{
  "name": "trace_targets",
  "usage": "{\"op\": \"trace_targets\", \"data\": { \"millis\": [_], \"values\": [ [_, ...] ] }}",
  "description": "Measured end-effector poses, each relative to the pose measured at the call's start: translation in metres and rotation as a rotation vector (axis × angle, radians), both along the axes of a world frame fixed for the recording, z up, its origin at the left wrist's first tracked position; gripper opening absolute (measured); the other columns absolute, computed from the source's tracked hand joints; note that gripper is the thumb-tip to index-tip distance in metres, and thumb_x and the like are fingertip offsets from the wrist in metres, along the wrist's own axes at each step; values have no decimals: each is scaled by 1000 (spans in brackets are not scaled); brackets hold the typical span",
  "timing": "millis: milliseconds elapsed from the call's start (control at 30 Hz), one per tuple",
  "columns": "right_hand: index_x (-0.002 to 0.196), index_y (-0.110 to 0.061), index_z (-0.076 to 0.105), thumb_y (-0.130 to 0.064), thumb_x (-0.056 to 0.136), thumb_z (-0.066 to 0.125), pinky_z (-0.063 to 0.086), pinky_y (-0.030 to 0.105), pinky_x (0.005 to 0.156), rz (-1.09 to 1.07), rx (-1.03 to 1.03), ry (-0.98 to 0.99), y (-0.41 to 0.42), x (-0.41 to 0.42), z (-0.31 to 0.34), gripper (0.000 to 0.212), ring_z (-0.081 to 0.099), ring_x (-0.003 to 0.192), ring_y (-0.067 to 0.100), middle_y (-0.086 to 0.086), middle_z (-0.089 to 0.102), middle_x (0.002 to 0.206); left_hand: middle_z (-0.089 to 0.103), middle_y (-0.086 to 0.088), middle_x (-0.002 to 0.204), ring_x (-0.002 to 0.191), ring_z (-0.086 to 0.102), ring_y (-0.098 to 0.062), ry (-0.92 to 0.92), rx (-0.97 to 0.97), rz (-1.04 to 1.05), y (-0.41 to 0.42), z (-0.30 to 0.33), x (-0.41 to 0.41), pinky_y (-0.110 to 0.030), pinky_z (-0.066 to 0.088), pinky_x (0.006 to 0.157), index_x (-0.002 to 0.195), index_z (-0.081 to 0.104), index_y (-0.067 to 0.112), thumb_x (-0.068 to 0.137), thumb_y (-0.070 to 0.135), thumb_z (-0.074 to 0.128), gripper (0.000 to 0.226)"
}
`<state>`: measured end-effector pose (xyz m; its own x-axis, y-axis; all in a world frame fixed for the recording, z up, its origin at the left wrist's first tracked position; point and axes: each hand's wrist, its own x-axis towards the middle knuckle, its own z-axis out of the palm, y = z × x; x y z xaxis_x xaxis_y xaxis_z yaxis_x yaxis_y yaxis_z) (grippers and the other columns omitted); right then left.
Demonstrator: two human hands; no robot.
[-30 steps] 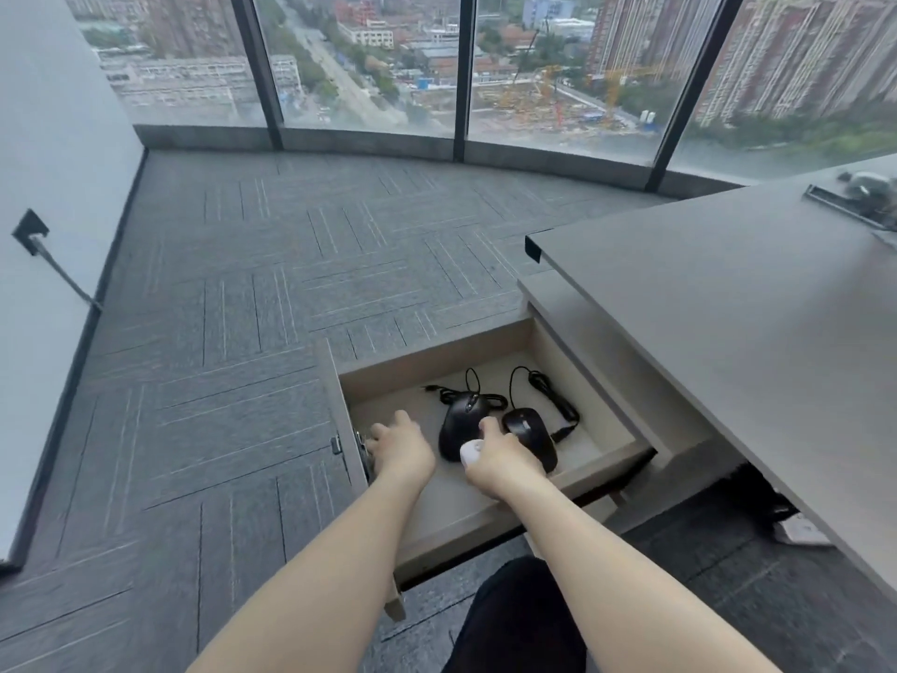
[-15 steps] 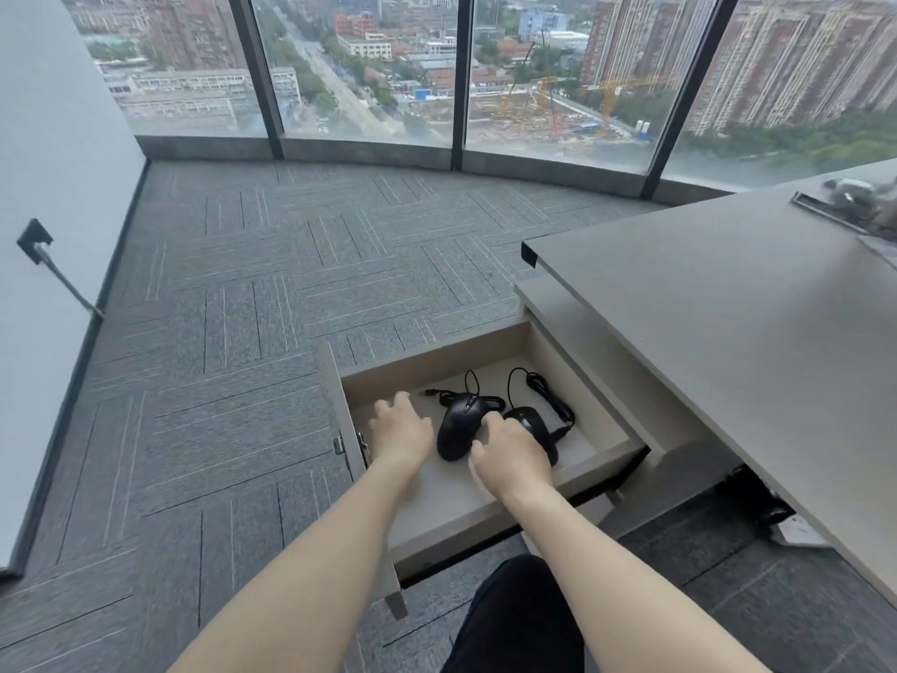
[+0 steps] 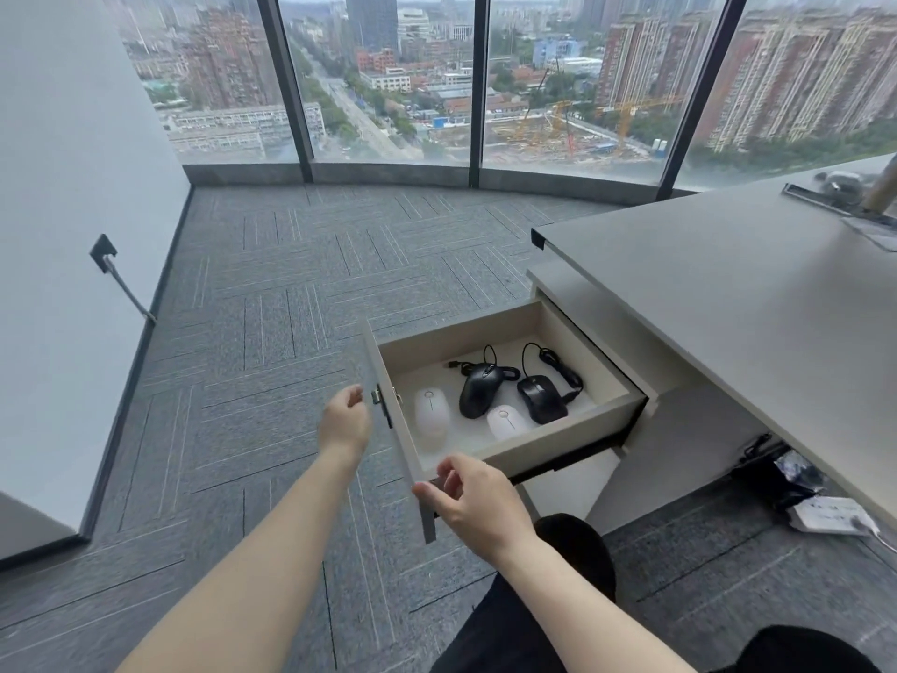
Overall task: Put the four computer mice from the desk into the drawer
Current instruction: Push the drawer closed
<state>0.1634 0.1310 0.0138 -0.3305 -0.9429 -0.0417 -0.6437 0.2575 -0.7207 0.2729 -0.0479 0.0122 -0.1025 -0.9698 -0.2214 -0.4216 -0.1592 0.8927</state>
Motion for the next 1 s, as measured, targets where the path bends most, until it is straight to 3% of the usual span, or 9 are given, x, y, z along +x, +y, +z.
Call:
{"op": "trace_targets", "data": {
  "millis": [100, 167, 333, 467, 633, 733, 900, 1000],
  "values": [
    [104, -23, 57, -70, 78, 57, 44, 28, 69, 3, 38, 63, 4, 14, -5, 54, 59, 87, 13, -7, 64, 98, 63, -4, 123, 115, 56, -25, 141, 166, -60, 14, -11, 0, -37, 45, 95, 138, 50, 10, 94, 6, 38, 45],
    [103, -24, 56, -67, 80, 58, 49, 31, 71, -29, 39, 92, 2, 21, -12, 49, 61, 87, 13, -7, 65, 99, 65, 3, 108, 102, 57, -20, 263, 266, -69, 24, -14, -2, -32, 44, 84, 134, 53, 16, 95, 8, 35, 44],
    [93, -24, 56, -53, 86, 58, 53, 37, 73, -127, 28, 100, -2, 24, -17, 31, 62, 84, 16, -6, 67, 95, 66, 12, 99, 93, 58, -11, 417, 312, -56, 38, -21, -12, -28, 45, 81, 130, 55, 27, 97, 5, 31, 46],
    [90, -25, 57, -52, 86, 60, 54, 38, 72, -239, 51, 61, 10, -10, -24, 27, 63, 81, 15, -8, 68, 91, 64, 9, 115, 100, 58, -10, 429, 357, -143, 46, -24, -54, -25, 45, 74, 135, 50, 25, 97, 6, 30, 47],
    [98, -25, 60, -54, 86, 59, 54, 36, 71, -359, 29, 74, 20, -43, -23, 31, 65, 84, 15, -9, 70, 93, 58, 5, 135, 123, 54, -16, 420, 365, -210, 48, -23, -88, -31, 44, 88, 143, 44, 25, 96, 7, 31, 52],
    [94, -27, 60, -57, 87, 54, 51, 32, 65, -419, 61, 99, 22, -55, -22, 32, 63, 80, 16, -10, 69, 89, 57, 7, 135, 126, 51, -16, 432, 372, -227, 47, -21, -103, -38, 40, 102, 144, 42, 27, 96, 5, 31, 54],
    [91, -25, 58, -60, 88, 52, 45, 30, 55, -589, 104, 49, 30, -96, -21, 36, 59, 72, 18, -7, 67, 82, 56, 11, 124, 115, 50, -13, 435, 397, -297, 56, -16, -157, -35, 38, 93, 143, 41, 28, 95, 0, 33, 57],
    [102, -23, 55, -62, 85, 55, 39, 29, 54, -720, 116, -2, 34, -121, -24, 43, 59, 75, 20, -5, 67, 89, 55, 11, 126, 122, 50, -15, 431, 428, -345, 58, -16, -188, -38, 40, 101, 143, 41, 27, 93, -1, 34, 58]
  ]
}}
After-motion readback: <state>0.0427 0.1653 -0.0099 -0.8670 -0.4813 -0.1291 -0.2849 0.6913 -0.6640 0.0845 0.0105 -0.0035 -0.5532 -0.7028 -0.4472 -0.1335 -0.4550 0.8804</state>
